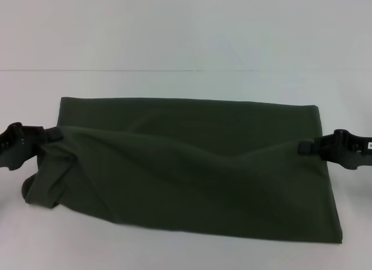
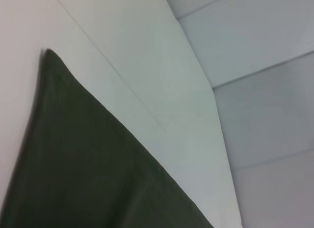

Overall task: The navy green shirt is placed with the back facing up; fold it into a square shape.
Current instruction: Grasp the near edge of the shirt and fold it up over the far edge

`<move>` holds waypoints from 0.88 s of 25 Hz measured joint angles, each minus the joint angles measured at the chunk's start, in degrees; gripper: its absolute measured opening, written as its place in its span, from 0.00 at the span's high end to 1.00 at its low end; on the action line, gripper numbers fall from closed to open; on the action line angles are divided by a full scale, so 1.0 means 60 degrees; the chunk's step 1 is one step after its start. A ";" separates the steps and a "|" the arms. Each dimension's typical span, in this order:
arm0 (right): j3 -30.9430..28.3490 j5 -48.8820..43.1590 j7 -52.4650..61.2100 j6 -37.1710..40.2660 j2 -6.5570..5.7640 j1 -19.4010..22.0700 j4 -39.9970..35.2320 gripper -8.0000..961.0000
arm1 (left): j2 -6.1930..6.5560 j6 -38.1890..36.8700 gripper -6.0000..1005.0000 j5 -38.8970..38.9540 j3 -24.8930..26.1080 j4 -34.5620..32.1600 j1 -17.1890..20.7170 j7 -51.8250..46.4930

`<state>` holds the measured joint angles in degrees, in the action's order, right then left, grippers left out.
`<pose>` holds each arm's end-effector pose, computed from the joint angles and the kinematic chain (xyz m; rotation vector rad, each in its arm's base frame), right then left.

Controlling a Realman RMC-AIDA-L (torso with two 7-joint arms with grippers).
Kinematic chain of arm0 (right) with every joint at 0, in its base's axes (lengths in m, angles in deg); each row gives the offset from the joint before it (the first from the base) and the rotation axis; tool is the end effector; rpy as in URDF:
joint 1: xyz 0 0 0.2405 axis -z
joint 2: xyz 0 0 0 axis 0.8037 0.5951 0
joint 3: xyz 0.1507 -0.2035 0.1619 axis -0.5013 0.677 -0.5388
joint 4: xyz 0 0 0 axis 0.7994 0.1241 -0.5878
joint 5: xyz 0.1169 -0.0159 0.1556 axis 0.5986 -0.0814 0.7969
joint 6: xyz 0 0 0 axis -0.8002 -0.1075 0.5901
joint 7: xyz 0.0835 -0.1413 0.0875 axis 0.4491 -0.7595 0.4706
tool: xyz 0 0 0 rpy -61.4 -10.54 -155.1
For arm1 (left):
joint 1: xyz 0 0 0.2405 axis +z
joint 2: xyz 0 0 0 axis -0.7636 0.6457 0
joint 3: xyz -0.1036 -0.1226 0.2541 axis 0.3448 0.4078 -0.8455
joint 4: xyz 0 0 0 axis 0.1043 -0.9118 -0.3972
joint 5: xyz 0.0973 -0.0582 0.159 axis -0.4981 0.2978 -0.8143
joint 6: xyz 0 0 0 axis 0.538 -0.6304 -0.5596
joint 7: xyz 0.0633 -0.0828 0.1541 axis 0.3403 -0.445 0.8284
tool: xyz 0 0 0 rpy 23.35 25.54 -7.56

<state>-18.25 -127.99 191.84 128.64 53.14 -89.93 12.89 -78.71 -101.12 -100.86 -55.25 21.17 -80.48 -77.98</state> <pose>0.3167 0.3879 -0.0202 -2.1327 1.9706 0.6914 -0.3523 0.3660 0.0214 -1.8589 -1.9979 -0.9822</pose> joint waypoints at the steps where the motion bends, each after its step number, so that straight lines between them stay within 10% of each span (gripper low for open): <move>1: -0.0001 0.0112 -0.0007 -0.0298 0.0085 0.0024 0.0025 0.95 | -0.0058 0.0140 0.93 0.0048 -0.0001 0.0000 -0.0006 0.0027; 22: 0.0001 0.1502 -0.0741 -0.2813 0.0861 -0.0231 0.0049 0.95 | -0.1072 0.2747 0.93 0.1808 -0.0071 0.0102 -0.0472 0.2127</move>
<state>-18.24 -118.97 187.39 111.76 58.30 -91.31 13.18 -85.14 -84.64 -90.01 -55.67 21.78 -83.32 -65.22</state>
